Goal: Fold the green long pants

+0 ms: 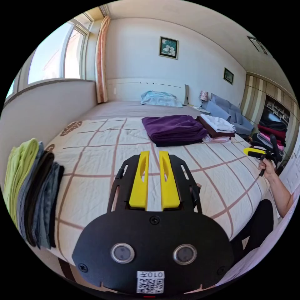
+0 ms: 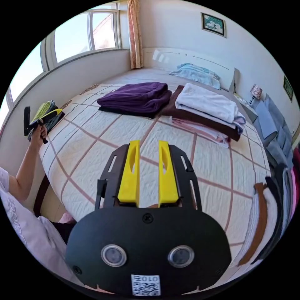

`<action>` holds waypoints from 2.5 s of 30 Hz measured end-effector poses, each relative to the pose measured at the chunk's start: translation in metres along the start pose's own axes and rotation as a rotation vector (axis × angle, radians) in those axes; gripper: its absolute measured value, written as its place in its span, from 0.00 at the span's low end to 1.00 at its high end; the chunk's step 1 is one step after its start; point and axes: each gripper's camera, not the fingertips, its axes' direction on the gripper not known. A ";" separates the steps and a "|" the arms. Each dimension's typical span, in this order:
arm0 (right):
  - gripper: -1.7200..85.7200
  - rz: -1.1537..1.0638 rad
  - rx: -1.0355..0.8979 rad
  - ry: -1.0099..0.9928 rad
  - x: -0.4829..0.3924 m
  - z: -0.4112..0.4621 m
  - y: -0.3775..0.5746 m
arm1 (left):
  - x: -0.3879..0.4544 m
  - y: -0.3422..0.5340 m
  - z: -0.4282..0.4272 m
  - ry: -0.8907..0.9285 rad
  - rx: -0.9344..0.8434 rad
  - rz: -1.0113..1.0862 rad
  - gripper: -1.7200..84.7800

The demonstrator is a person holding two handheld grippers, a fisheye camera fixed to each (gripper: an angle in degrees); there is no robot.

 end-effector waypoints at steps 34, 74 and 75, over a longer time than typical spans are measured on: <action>0.08 0.055 0.285 -0.356 -0.105 -0.255 0.143 | -0.271 0.162 -0.305 0.093 0.436 -0.957 0.09; 0.09 0.016 0.191 -0.475 -0.121 -0.254 0.153 | 0.207 0.193 -0.060 0.339 -0.296 -0.217 0.17; 0.09 0.023 0.183 -0.475 -0.123 -0.251 0.155 | 0.212 0.192 -0.066 0.338 -0.277 -0.209 0.17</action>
